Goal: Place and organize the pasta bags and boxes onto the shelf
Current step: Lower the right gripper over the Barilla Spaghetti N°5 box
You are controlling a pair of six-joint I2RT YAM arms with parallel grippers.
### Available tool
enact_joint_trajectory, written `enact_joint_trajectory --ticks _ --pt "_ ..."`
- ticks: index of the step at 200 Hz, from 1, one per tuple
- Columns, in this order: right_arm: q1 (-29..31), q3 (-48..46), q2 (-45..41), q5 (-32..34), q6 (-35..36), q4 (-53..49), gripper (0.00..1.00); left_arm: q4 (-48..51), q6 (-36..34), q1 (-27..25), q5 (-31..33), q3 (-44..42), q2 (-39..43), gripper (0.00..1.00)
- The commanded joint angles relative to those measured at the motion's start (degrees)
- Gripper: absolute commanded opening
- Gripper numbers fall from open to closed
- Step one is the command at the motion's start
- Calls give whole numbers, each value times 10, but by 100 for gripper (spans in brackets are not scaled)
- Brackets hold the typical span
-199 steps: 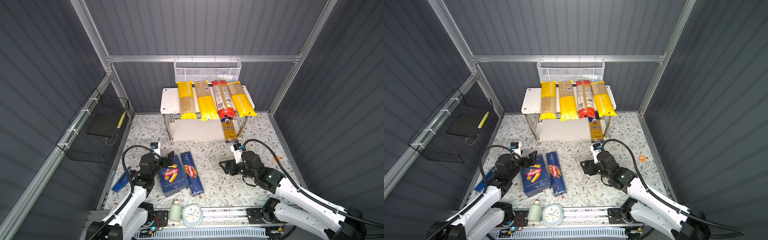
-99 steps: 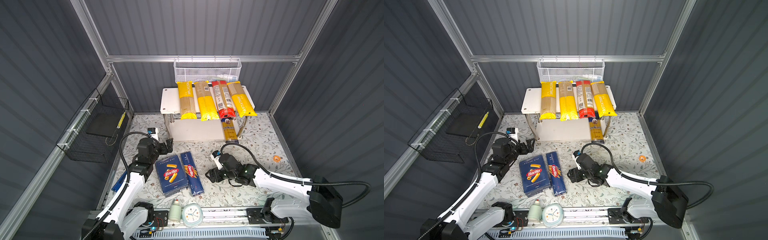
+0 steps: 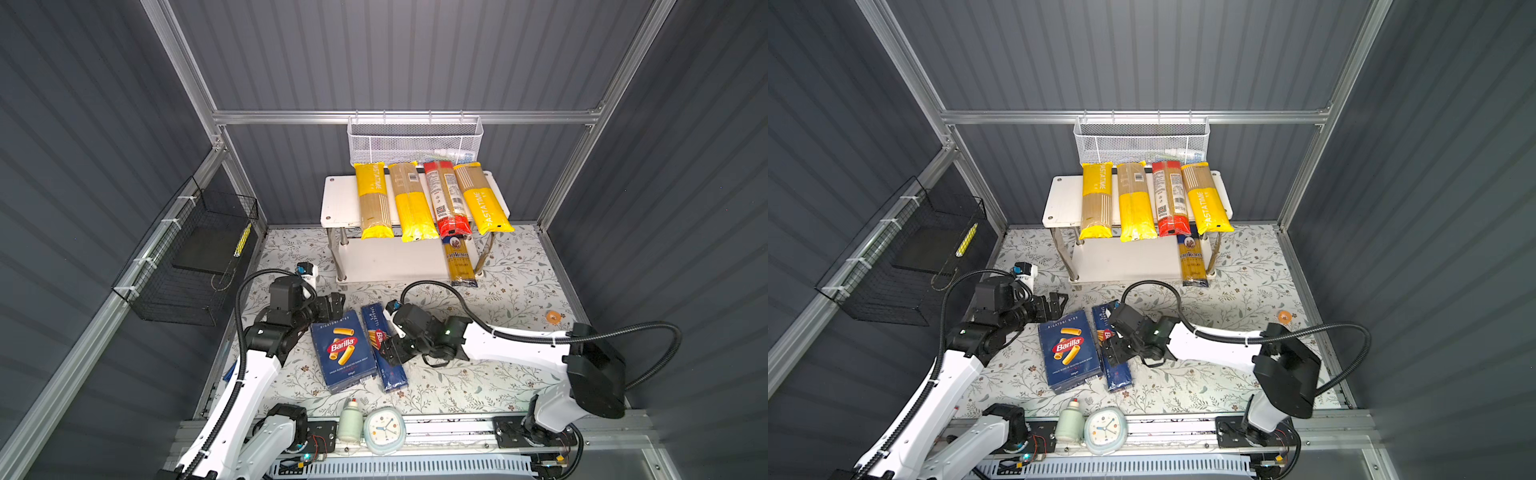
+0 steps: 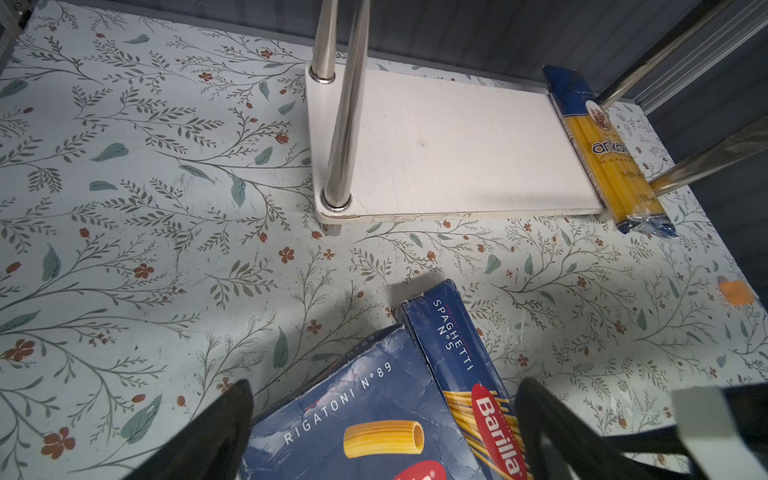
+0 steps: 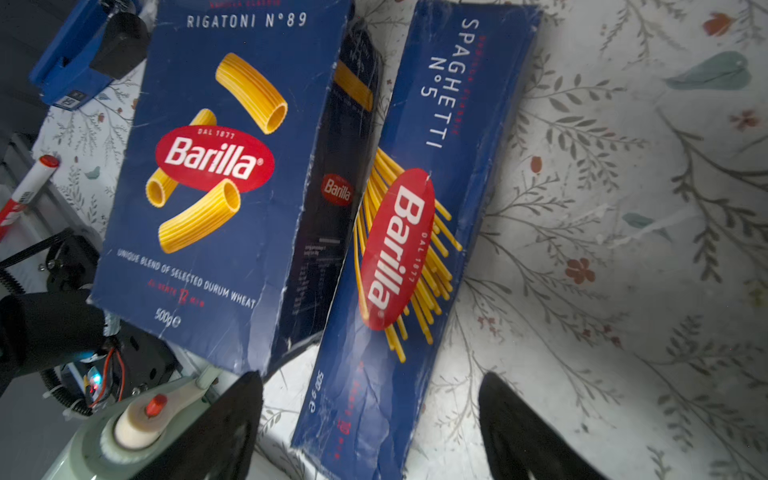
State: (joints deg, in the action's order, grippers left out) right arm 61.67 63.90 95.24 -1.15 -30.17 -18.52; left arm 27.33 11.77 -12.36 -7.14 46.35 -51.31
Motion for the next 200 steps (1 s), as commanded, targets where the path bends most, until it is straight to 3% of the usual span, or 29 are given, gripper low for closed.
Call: enact_joint_trajectory --ticks 1,44,98,125,200 --pt "-4 58 48 -4 5 -34 84 37 -17 -2 -30 3 3 99" --pt "-26 85 81 -2 10 -50 84 91 -26 0 -20 27 -25 99" --pt "-63 29 32 10 -9 -41 85 14 48 14 -41 -18 -31 99" --pt "-59 25 36 21 24 -40 85 -12 50 17 -54 -30 -34 99" --pt "-44 32 66 4 42 3 86 -30 47 19 7 -59 0 99"
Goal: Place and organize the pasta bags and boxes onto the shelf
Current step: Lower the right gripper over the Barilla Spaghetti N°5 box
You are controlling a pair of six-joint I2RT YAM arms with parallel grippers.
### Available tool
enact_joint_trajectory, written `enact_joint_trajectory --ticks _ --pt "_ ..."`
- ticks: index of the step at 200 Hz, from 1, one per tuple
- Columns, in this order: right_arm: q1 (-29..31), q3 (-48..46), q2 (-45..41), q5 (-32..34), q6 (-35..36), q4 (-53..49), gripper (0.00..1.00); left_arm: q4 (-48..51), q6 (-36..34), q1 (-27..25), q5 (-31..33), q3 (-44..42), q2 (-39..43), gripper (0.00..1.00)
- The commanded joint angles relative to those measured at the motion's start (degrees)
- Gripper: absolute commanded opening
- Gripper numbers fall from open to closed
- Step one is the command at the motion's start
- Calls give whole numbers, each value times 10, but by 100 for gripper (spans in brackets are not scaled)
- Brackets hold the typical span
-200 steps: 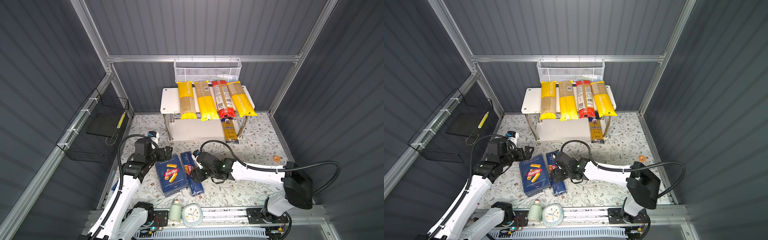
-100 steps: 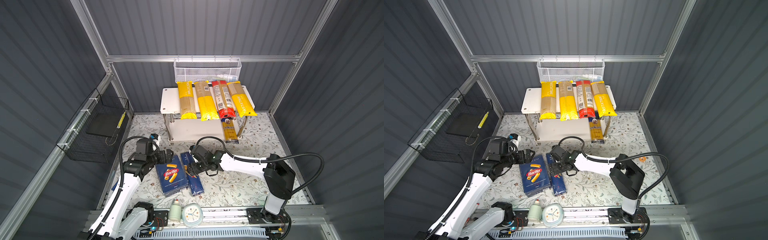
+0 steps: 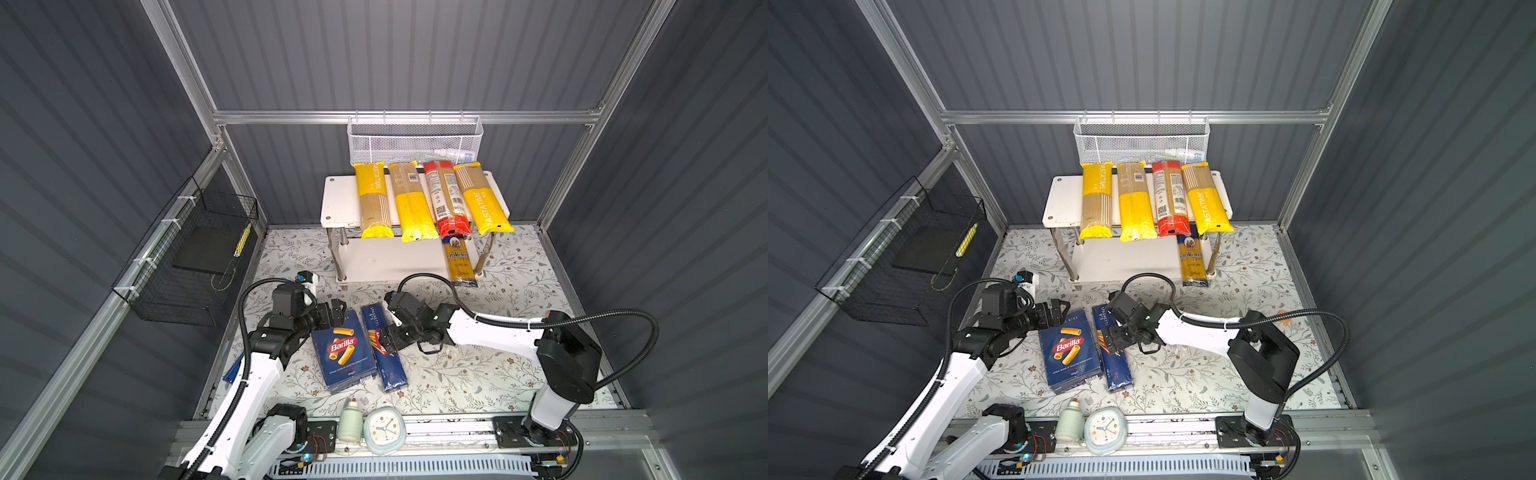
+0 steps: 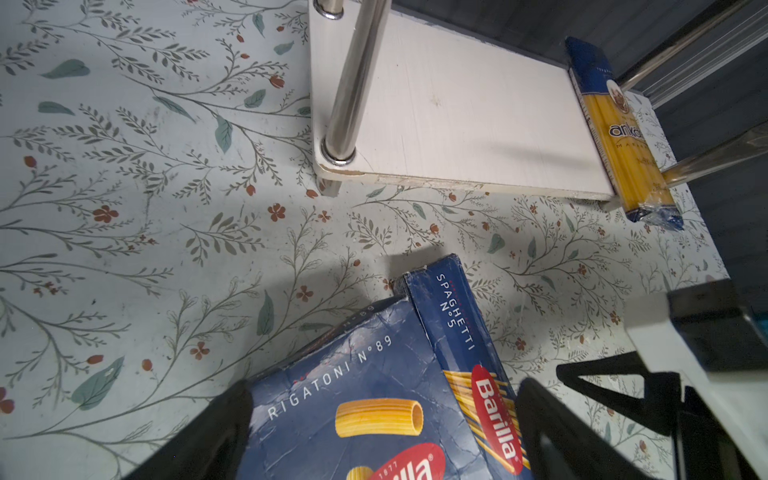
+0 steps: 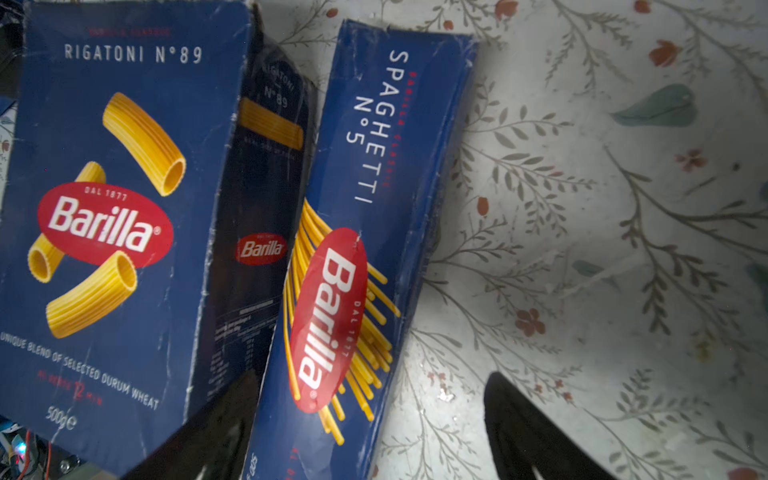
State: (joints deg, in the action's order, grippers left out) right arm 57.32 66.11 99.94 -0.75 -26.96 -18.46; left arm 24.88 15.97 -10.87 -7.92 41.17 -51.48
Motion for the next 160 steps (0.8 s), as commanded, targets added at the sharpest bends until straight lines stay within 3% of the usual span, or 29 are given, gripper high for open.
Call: enact_joint_trajectory --ticks 1,106,160 --pt "0 11 20 0 10 3 86 -6 5 4 15 -7 2 99" --pt "13 54 75 27 24 -19 87 -90 3 4 8 -53 -4 99" --pt "16 62 92 40 15 -33 87 -71 -11 4 6 -42 -1 99"
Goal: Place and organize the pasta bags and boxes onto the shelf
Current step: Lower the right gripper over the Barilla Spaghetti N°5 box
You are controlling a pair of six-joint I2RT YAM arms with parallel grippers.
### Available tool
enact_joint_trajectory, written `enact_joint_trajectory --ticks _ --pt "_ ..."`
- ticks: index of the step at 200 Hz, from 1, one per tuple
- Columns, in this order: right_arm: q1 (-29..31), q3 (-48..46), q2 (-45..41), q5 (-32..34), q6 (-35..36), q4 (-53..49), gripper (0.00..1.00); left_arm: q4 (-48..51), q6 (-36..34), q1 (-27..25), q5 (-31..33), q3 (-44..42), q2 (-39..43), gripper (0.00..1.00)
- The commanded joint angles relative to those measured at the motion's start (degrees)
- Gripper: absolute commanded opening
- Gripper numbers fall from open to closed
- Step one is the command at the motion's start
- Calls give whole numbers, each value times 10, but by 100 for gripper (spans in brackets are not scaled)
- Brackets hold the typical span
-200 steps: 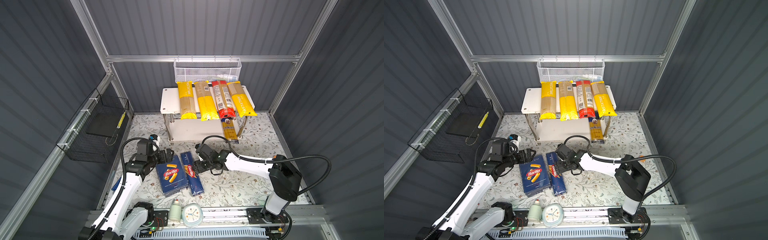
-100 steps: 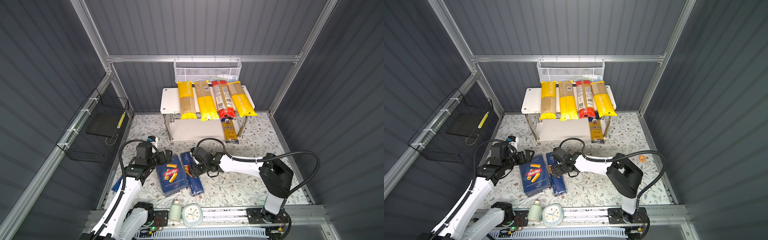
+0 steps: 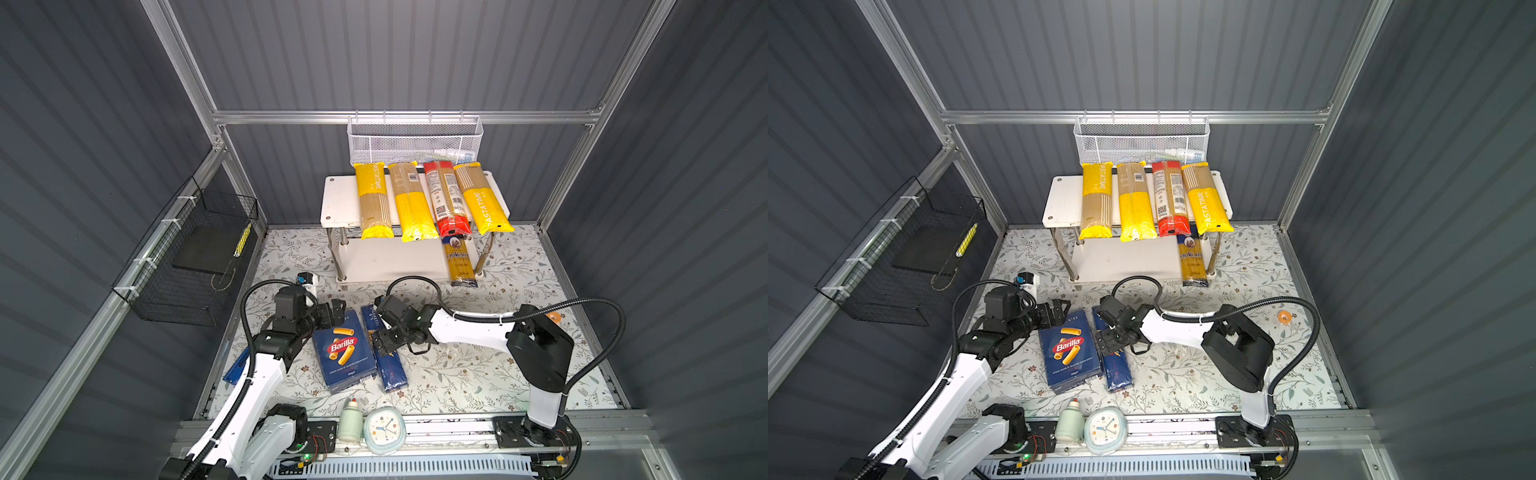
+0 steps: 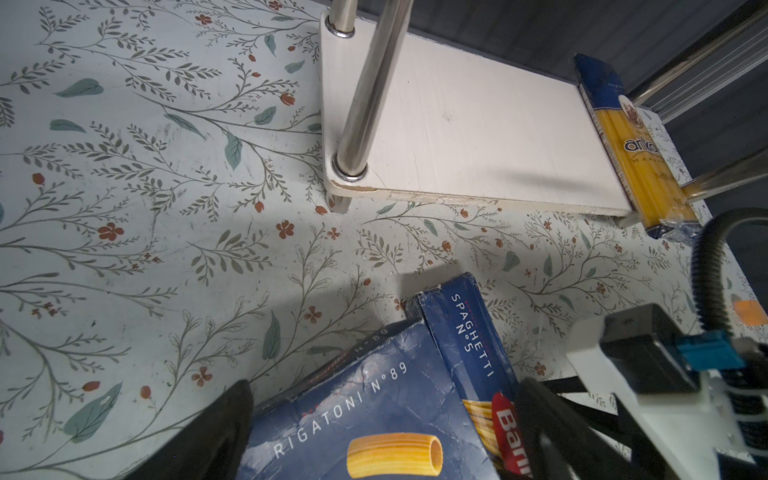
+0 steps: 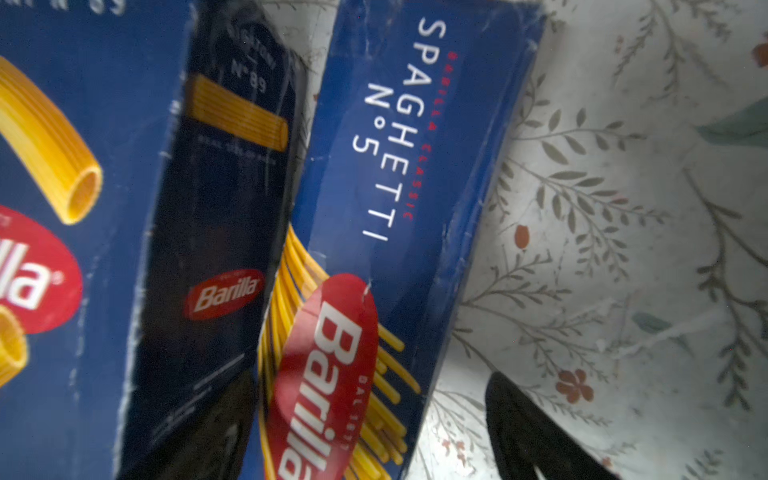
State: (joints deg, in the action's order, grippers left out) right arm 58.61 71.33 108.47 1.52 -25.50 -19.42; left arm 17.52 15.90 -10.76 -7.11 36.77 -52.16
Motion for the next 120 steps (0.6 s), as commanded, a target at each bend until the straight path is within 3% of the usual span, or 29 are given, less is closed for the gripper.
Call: enact_joint_trajectory --ticks 1,47,120 --pt "2 11 7 16 1 -24 87 3 -10 3 -2 1 6 99" --pt "3 -6 6 22 -1 -20 88 11 3 3 -2 -20 41 99" --pt "-29 -120 -59 20 -25 15 88 33 -8 3 7 -22 49 99"
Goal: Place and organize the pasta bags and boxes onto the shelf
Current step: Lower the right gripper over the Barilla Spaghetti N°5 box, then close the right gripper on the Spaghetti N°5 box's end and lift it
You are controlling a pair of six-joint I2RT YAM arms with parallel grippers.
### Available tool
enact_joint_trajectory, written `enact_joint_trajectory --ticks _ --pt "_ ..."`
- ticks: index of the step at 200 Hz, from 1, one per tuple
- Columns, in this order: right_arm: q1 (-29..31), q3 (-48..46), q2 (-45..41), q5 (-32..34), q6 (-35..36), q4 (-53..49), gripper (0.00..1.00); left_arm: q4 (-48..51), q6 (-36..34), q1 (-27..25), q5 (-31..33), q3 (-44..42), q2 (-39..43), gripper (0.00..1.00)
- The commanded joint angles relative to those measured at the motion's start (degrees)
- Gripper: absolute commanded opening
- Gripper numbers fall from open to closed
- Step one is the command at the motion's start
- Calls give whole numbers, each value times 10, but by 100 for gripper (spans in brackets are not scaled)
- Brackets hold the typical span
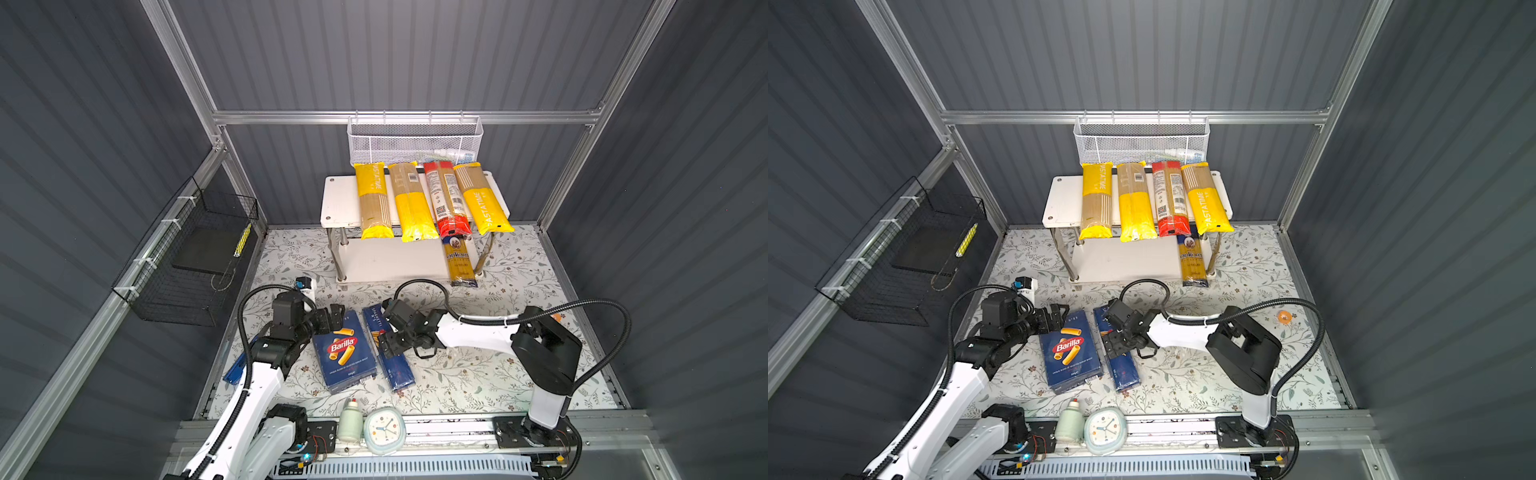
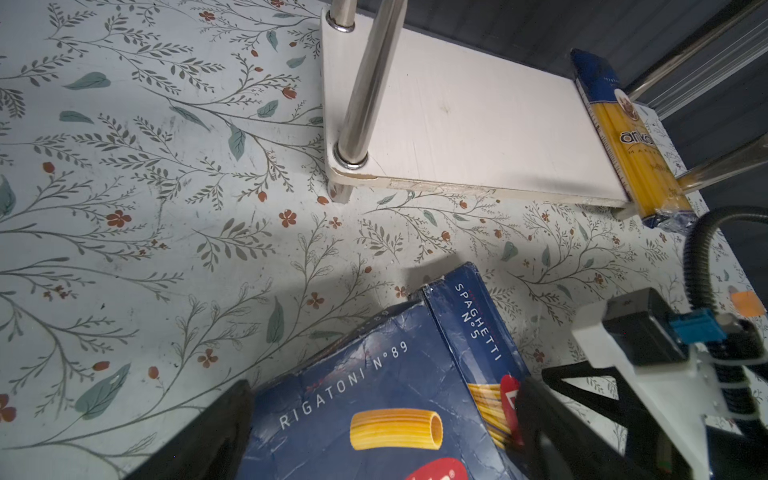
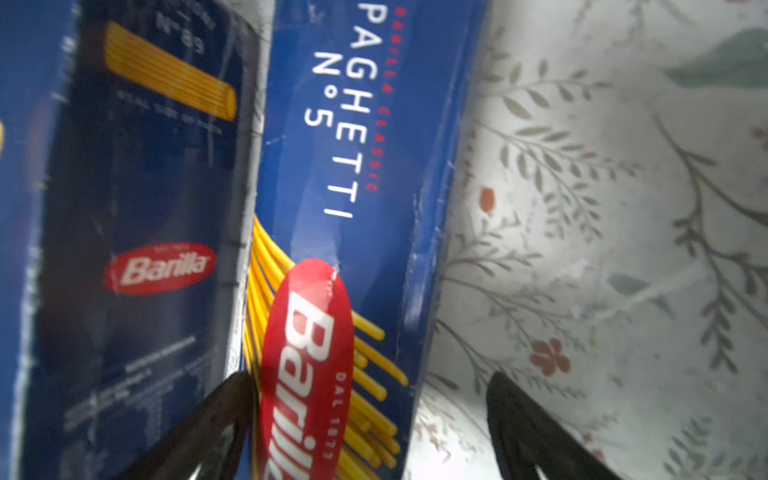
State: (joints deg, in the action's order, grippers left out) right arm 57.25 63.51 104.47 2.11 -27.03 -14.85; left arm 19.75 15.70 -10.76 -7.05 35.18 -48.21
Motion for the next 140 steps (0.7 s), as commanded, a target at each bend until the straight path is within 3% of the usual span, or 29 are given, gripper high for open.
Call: enact_joint_trajectory --ticks 1,63,102,140 --pt "-16 -45 -21 13 -10 -29 88 10 -6 3 6 -7 9 99" --pt "1 -124 -133 -4 66 47 88 -41 -2 2 0 -21 6 99" --pt "13 -126 -127 -3 91 31 88 -64 1 3 4 -31 -2 99" --pt "35 -97 -97 11 73 -6 89 -14 -15 3 -15 16 -19 99"
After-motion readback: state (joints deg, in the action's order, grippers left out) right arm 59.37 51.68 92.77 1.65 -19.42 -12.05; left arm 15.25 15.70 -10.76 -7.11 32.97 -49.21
